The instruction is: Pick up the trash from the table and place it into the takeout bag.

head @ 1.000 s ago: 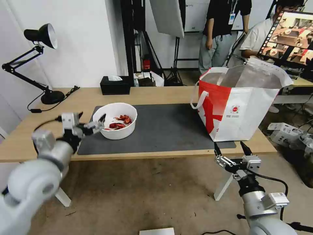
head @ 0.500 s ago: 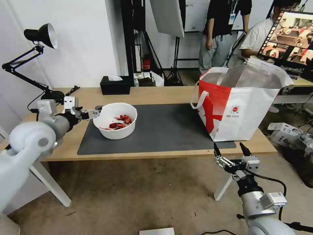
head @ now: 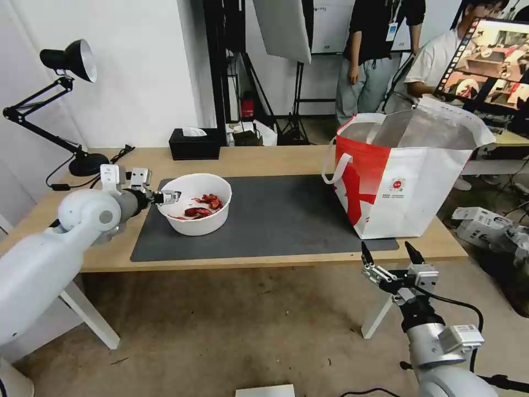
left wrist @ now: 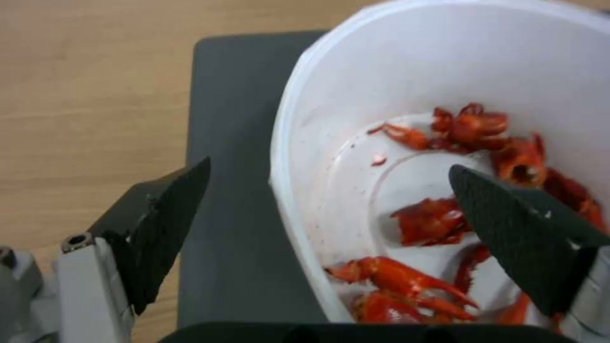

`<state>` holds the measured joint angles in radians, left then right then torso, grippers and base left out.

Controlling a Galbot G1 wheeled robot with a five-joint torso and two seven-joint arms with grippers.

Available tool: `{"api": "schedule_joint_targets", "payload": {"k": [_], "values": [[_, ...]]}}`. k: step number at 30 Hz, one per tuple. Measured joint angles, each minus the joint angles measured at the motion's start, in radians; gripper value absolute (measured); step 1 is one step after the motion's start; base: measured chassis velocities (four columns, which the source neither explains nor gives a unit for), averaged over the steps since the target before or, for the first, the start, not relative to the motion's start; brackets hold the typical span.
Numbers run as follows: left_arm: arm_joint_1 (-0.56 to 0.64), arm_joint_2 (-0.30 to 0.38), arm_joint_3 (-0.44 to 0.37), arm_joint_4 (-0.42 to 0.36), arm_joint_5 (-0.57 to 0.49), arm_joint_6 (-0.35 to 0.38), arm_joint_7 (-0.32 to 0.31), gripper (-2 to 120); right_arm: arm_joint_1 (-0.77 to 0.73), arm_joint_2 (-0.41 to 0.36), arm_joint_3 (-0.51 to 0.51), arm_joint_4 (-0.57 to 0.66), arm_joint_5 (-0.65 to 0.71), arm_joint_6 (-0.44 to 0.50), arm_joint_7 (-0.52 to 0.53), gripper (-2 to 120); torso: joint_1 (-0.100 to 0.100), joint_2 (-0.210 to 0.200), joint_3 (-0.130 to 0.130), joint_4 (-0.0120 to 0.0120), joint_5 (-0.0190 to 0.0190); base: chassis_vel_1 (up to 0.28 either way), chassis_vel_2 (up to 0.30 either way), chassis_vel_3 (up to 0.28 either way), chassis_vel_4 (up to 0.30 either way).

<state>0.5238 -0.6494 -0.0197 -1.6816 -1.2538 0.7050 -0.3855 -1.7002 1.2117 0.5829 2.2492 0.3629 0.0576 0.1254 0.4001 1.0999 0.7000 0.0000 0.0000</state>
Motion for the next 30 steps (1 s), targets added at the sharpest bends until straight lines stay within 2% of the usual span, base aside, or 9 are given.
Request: {"api": "schedule_joint_targets", "payload": {"k": [5, 9, 14, 15, 18, 22, 24, 29, 30], "values": [[-0.043, -0.017, 0.050, 0.064, 0.002, 0.034, -0.007, 100, 0.002, 0.003, -0.006, -0.004, 0.002, 0.000, 0.000, 100, 0.000, 0.000, 0.000, 0.0000, -0.0001, 0.000, 0.000, 0.000, 0.000], [-0.047, -0.021, 0.061, 0.075, 0.002, 0.034, -0.008, 96, 0.002, 0.003, -0.006, -0.006, 0.003, 0.000, 0.001, 100, 0.000, 0.000, 0.000, 0.0000, 0.0000, 0.000, 0.000, 0.000, 0.000], [-0.052, -0.026, 0.073, 0.082, -0.007, 0.034, -0.016, 77, 0.003, 0.005, -0.008, -0.008, 0.004, -0.001, 0.001, 100, 0.000, 0.000, 0.000, 0.0000, 0.0000, 0.000, 0.000, 0.000, 0.000], [-0.052, -0.026, 0.073, 0.082, -0.007, 0.034, -0.016, 77, 0.003, 0.005, -0.008, -0.008, 0.004, -0.001, 0.001, 100, 0.000, 0.000, 0.000, 0.0000, 0.0000, 0.000, 0.000, 0.000, 0.000], [-0.058, -0.029, 0.083, 0.088, -0.013, 0.034, -0.025, 60, 0.003, 0.007, -0.009, -0.008, 0.005, -0.001, 0.001, 100, 0.000, 0.000, 0.000, 0.0000, 0.0000, 0.000, 0.000, 0.000, 0.000], [-0.061, -0.029, 0.088, 0.091, -0.018, 0.033, -0.030, 51, 0.003, 0.008, -0.009, -0.009, 0.005, -0.001, 0.001, 100, 0.000, 0.000, 0.000, 0.0000, 0.0001, 0.000, 0.000, 0.000, 0.000], [-0.062, -0.029, 0.091, 0.092, -0.021, 0.032, -0.033, 39, 0.004, 0.008, -0.009, -0.009, 0.005, -0.002, 0.001, 100, 0.000, 0.000, 0.000, 0.0000, 0.0001, 0.000, 0.000, 0.000, 0.000], [-0.062, -0.029, 0.091, 0.092, -0.032, 0.032, -0.041, 26, 0.004, 0.009, -0.010, -0.010, 0.006, -0.002, 0.001, 100, 0.000, 0.000, 0.000, 0.0000, 0.0001, 0.000, 0.000, 0.000, 0.000], [-0.062, -0.029, 0.089, 0.090, -0.043, 0.032, -0.049, 19, 0.004, 0.009, -0.009, -0.010, 0.006, -0.002, 0.001, 100, 0.000, 0.000, 0.000, 0.0000, 0.0000, 0.000, 0.000, 0.000, 0.000]]}}
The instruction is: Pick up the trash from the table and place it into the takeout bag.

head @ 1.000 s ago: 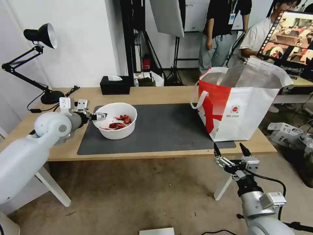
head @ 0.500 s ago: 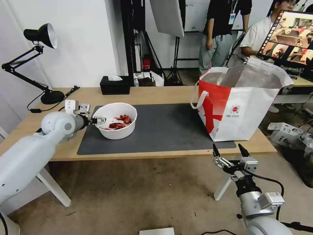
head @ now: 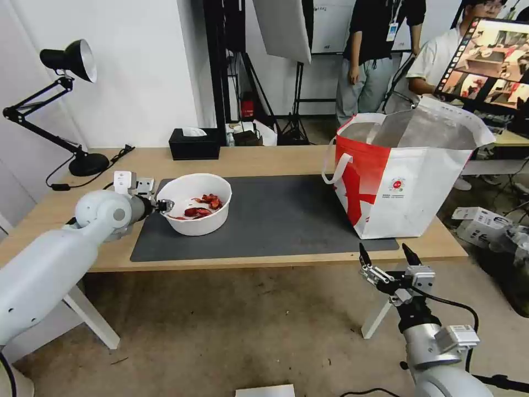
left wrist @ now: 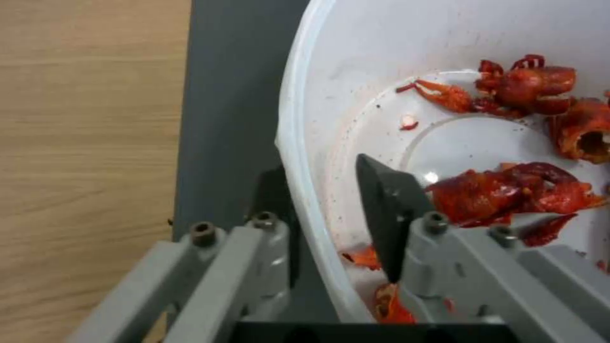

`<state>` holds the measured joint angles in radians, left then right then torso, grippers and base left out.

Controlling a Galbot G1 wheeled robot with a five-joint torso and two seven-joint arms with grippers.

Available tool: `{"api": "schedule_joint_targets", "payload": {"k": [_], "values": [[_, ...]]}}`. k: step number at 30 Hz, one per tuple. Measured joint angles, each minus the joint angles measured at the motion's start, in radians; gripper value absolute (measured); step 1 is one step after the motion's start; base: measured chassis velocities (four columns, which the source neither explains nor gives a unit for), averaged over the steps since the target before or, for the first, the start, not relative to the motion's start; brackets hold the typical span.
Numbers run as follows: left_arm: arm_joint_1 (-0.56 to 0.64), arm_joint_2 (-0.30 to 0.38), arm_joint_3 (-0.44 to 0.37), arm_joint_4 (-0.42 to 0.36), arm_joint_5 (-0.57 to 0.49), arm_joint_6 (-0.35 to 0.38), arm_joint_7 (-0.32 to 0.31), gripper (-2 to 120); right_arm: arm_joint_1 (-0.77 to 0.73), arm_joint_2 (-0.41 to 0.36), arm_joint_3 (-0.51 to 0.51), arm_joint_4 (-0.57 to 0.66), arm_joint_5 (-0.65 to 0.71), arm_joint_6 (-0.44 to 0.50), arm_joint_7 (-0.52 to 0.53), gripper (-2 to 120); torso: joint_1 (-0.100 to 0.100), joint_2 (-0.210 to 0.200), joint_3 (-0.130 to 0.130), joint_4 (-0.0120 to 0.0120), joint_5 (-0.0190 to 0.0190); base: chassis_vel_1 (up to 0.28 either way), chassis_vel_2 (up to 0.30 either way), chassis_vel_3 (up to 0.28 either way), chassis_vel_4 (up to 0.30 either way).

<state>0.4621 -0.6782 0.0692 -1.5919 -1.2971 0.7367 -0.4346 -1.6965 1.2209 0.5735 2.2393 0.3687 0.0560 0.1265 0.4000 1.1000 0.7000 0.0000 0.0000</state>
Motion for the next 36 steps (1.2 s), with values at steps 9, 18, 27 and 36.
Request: {"api": "schedule_joint_targets", "payload": {"k": [9, 18, 27, 36], "values": [[0.002, 0.002, -0.060, -0.080, -0.151, -0.001, -0.116, 0, 0.001, 0.000, 0.000, -0.001, 0.000, -0.001, 0.000, 100, 0.000, 0.000, 0.000, 0.0001, -0.0001, 0.000, 0.000, 0.000, 0.000], [-0.118, 0.009, -0.064, -0.182, -0.381, -0.001, -0.291, 0, -0.001, -0.001, -0.008, 0.001, 0.000, -0.004, 0.000, 100, 0.000, 0.000, 0.000, 0.0001, -0.0001, 0.000, 0.000, 0.000, 0.000], [-0.465, -0.111, 0.109, -0.177, -0.663, -0.002, -0.493, 0, -0.012, -0.007, -0.004, 0.012, -0.002, -0.007, 0.000, 100, 0.000, 0.000, 0.000, -0.0001, 0.0006, 0.000, 0.000, 0.000, 0.000], [-0.715, -0.309, 0.248, -0.078, -0.704, -0.002, -0.547, 0, -0.014, -0.001, -0.013, 0.018, -0.004, -0.008, -0.001, 100, 0.000, 0.000, 0.000, 0.0001, 0.0002, 0.000, 0.000, 0.000, 0.000]]}}
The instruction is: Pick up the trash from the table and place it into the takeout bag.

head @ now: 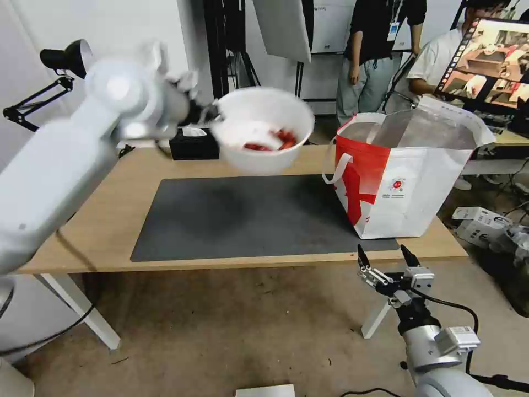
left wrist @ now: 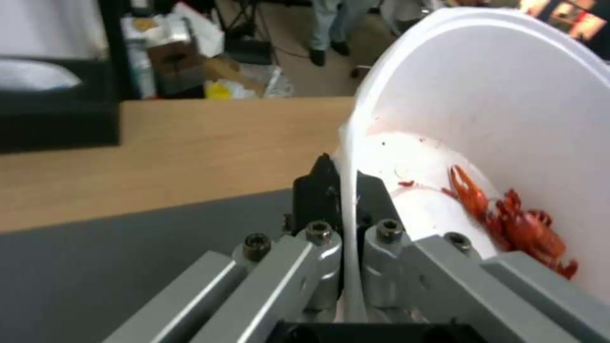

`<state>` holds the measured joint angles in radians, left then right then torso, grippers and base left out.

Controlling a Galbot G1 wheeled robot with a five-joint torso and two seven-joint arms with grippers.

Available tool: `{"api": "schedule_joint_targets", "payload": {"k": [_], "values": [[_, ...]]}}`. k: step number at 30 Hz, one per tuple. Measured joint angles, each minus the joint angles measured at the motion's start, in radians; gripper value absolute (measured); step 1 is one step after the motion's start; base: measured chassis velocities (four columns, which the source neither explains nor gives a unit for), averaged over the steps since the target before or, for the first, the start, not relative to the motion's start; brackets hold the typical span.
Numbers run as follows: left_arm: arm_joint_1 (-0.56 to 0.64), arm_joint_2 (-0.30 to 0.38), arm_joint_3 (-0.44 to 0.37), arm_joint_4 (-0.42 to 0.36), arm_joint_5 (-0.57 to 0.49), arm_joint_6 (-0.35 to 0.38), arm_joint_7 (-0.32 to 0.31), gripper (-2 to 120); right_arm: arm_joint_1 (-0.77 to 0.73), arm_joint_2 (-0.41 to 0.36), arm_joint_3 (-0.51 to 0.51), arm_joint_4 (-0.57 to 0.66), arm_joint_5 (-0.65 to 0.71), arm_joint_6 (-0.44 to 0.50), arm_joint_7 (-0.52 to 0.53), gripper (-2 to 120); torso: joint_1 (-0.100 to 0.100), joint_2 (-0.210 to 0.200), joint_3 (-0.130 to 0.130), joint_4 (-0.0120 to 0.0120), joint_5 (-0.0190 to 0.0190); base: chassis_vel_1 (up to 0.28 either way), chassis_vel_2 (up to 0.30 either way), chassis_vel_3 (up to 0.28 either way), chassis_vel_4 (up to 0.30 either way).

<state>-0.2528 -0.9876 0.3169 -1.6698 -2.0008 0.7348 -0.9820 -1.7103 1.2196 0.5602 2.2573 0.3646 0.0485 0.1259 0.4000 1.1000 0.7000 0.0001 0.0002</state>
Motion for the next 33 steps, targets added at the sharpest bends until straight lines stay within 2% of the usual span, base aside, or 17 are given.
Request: {"api": "schedule_joint_targets", "payload": {"k": [1, 2, 3, 6, 7, 10, 11, 14, 19, 22, 23, 26, 27, 29, 30, 32, 33], "values": [[-0.016, -0.024, 0.008, 0.019, 0.003, 0.000, 0.000, 0, 0.000, 0.001, -0.002, 0.000, -0.001, 0.000, 0.000, 100, 0.000, 0.000, 0.000, -0.0002, 0.0001, 0.000, 0.000, 0.000, 0.000], [-0.046, -0.079, 0.023, 0.062, 0.014, 0.000, -0.002, 0, -0.001, 0.004, -0.007, 0.001, -0.002, 0.000, 0.000, 100, 0.000, 0.000, 0.000, -0.0001, 0.0000, 0.000, 0.000, 0.000, 0.000], [-0.046, -0.079, 0.023, 0.062, 0.014, 0.000, -0.002, 0, -0.001, 0.004, -0.007, 0.001, -0.002, 0.000, 0.000, 100, 0.000, 0.000, 0.000, -0.0001, 0.0000, 0.000, 0.000, 0.000, 0.000], [-0.107, -0.196, 0.041, 0.168, 0.055, 0.000, 0.000, 0, -0.001, 0.011, -0.013, 0.001, -0.005, 0.000, -0.001, 100, 0.000, 0.000, 0.000, -0.0002, 0.0004, 0.000, 0.000, 0.000, 0.000], [-0.107, -0.196, 0.041, 0.168, 0.055, 0.000, 0.000, 0, -0.001, 0.011, -0.013, 0.001, -0.005, 0.000, -0.001, 100, 0.000, 0.000, 0.000, -0.0002, 0.0004, 0.000, 0.000, 0.000, 0.000], [-0.143, -0.318, 0.044, 0.278, 0.119, -0.002, 0.005, 0, -0.002, 0.017, -0.017, 0.001, -0.006, 0.000, -0.001, 100, 0.000, 0.000, 0.000, -0.0002, 0.0001, 0.000, 0.000, 0.000, 0.000], [-0.143, -0.318, 0.044, 0.278, 0.119, -0.002, 0.005, 0, -0.002, 0.017, -0.017, 0.001, -0.006, 0.000, -0.001, 100, 0.000, 0.000, 0.000, -0.0002, 0.0001, 0.000, 0.000, 0.000, 0.000], [-0.152, -0.423, 0.040, 0.365, 0.203, -0.019, 0.023, 0, -0.004, 0.026, -0.021, 0.001, -0.009, 0.001, -0.002, 100, 0.000, 0.000, 0.000, -0.0004, 0.0003, 0.000, 0.000, 0.000, 0.000], [-0.152, -0.461, 0.040, 0.388, 0.252, -0.030, 0.046, 0, -0.006, 0.030, -0.021, 0.001, -0.010, 0.002, -0.002, 100, 0.000, 0.000, 0.000, -0.0004, 0.0003, 0.000, 0.000, 0.000, 0.000], [-0.127, -0.553, 0.046, 0.451, 0.368, -0.078, 0.118, 0, -0.013, 0.039, -0.022, 0.003, -0.012, 0.005, -0.004, 100, 0.000, 0.000, 0.000, -0.0002, 0.0000, 0.000, 0.000, 0.000, 0.000], [-0.127, -0.553, 0.046, 0.451, 0.368, -0.078, 0.118, 0, -0.013, 0.039, -0.022, 0.003, -0.012, 0.005, -0.004, 100, 0.000, 0.000, 0.000, -0.0002, 0.0000, 0.000, 0.000, 0.000, 0.000], [-0.102, -0.598, 0.057, 0.491, 0.458, -0.130, 0.186, 0, -0.020, 0.045, -0.022, 0.008, -0.014, 0.007, -0.006, 100, 0.000, 0.000, 0.000, -0.0002, -0.0001, 0.000, 0.000, 0.000, 0.000], [-0.102, -0.598, 0.057, 0.491, 0.458, -0.130, 0.186, 0, -0.020, 0.045, -0.022, 0.008, -0.014, 0.007, -0.006, 100, 0.000, 0.000, 0.000, -0.0002, -0.0001, 0.000, 0.000, 0.000, 0.000], [-0.093, -0.613, 0.075, 0.515, 0.517, -0.176, 0.235, 0, -0.023, 0.052, -0.028, 0.010, -0.023, 0.009, -0.007, 100, 0.000, 0.000, 0.000, -0.0002, -0.0002, 0.000, 0.000, 0.000, 0.000], [-0.093, -0.613, 0.075, 0.515, 0.517, -0.176, 0.235, 0, -0.023, 0.052, -0.028, 0.010, -0.023, 0.009, -0.007, 100, 0.000, 0.000, 0.000, -0.0002, -0.0002, 0.000, 0.000, 0.000, 0.000], [-0.087, -0.614, 0.099, 0.534, 0.576, -0.218, 0.295, 0, -0.025, 0.059, -0.034, 0.010, -0.031, 0.010, -0.007, 100, 0.000, 0.000, 0.000, -0.0001, -0.0001, 0.000, 0.000, 0.000, 0.000], [-0.087, -0.614, 0.099, 0.534, 0.576, -0.218, 0.295, 0, -0.025, 0.059, -0.034, 0.010, -0.031, 0.010, -0.007, 100, 0.000, 0.000, 0.000, -0.0001, -0.0001, 0.000, 0.000, 0.000, 0.000]]}}
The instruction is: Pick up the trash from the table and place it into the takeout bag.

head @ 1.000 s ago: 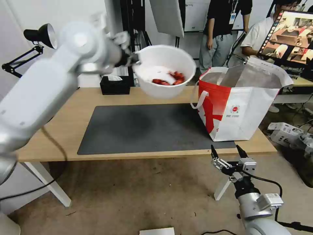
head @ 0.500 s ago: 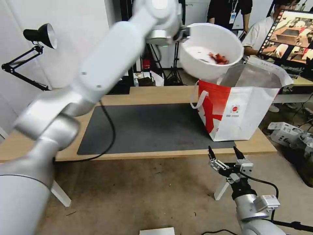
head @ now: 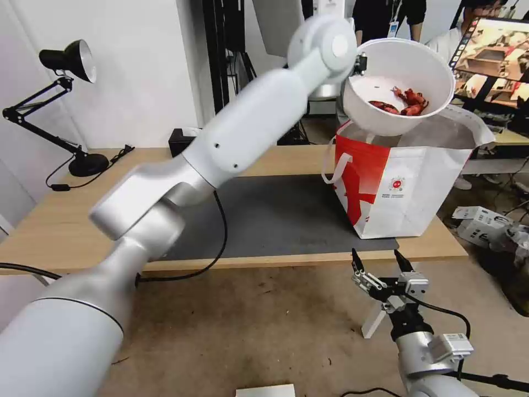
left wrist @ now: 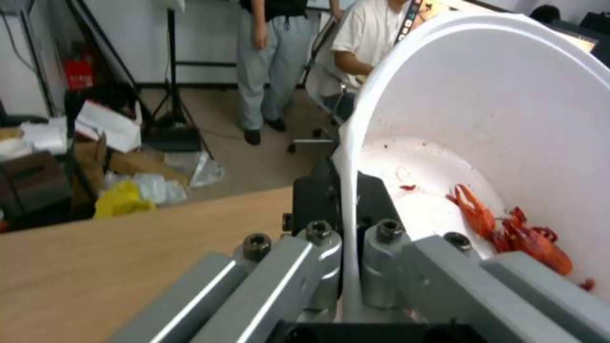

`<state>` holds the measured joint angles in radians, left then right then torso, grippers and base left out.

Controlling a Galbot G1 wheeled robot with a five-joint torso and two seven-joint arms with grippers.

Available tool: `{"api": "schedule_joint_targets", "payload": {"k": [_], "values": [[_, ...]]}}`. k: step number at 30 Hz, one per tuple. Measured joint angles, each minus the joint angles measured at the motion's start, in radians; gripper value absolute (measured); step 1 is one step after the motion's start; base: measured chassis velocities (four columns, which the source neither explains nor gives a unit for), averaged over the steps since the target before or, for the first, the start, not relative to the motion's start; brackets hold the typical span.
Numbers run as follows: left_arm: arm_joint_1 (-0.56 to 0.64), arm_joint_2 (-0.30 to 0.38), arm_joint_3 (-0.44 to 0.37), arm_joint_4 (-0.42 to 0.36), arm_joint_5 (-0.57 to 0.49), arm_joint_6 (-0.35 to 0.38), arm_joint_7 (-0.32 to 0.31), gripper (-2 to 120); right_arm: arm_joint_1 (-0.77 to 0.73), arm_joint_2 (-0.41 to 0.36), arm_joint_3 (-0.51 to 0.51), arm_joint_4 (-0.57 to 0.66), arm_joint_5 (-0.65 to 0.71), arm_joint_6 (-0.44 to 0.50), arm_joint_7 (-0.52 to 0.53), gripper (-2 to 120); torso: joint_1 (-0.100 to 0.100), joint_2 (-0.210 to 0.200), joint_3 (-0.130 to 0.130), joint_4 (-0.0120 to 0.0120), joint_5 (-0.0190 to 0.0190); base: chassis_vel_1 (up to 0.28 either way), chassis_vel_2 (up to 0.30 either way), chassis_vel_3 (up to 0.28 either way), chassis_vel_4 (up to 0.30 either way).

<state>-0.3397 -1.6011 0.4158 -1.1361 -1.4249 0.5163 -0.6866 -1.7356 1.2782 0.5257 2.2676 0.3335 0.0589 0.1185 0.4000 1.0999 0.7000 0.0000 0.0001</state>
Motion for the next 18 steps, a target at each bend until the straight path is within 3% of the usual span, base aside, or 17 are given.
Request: {"api": "schedule_joint_targets", "payload": {"k": [10, 16, 18], "values": [[0.059, 0.004, 0.050, 0.013, 0.073, -0.092, 0.136, 0, 0.000, 0.008, -0.019, -0.004, -0.016, 0.002, 0.000, 100, 0.000, 0.000, 0.000, 0.0001, -0.0001, 0.000, 0.000, 0.000, 0.000], [0.085, 0.004, 0.068, -0.011, 0.076, -0.077, 0.170, 0, 0.000, 0.015, -0.023, -0.008, -0.023, 0.004, 0.000, 100, 0.000, 0.000, 0.000, 0.0001, -0.0001, 0.000, 0.000, 0.000, 0.000], [0.089, 0.005, 0.069, -0.019, 0.076, -0.050, 0.185, 7, 0.000, 0.020, -0.027, -0.010, -0.028, 0.007, 0.001, 100, 0.000, 0.000, 0.000, 0.0000, -0.0001, 0.000, 0.000, 0.000, 0.000]]}}
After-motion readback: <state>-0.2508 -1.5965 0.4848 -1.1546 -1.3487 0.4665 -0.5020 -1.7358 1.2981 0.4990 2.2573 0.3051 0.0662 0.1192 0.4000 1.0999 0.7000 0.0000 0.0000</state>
